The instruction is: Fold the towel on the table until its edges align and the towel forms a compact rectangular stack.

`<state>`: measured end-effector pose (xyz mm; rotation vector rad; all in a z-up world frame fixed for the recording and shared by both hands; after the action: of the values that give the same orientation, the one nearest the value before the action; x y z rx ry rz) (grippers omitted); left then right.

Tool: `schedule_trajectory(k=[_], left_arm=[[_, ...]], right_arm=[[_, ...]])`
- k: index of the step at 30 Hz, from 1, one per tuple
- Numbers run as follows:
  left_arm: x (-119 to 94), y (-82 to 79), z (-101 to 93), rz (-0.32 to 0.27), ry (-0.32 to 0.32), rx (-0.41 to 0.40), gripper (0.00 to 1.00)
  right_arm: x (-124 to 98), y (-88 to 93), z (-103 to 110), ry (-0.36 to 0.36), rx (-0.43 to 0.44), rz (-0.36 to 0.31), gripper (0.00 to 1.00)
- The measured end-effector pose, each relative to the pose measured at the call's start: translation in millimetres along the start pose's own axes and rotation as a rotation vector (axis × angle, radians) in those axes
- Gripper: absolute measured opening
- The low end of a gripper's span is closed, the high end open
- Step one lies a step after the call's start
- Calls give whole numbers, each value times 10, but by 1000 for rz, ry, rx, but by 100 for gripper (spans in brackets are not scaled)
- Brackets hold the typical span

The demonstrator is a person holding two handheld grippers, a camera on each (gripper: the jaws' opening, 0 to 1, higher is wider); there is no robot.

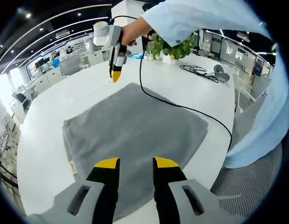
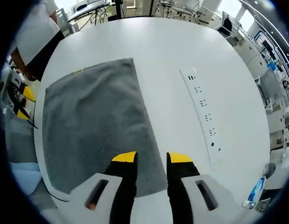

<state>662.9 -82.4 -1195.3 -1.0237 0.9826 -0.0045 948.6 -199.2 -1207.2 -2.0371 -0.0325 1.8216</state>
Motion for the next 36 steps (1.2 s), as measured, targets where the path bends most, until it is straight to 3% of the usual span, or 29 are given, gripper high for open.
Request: schedule_trajectory(k=[20,29,36], left_arm=[[371,-486,-591,-27,41,61,29],[539,-596,-908,-19,69,83,29],[612,-675,-1049,-14,73,83,29]], right_arm=[[-404,902,-249,23,32,7,23],[-418,1079,-288,11,26,1,23],[-435,1139,-253,2,12,-2,23]])
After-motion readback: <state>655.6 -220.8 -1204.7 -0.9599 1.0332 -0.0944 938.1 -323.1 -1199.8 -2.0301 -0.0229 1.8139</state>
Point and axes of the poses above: the point that each gripper's makers call its tool centre point, and the gripper's own axes: x roughly forward along the fingers, z roughly to its left, y roughly out of its underside, the point moved 3 cm from there along -x, roughly backward along the fingers, and after that the axes turned 6 degrees about x, right-handed, at the moved point
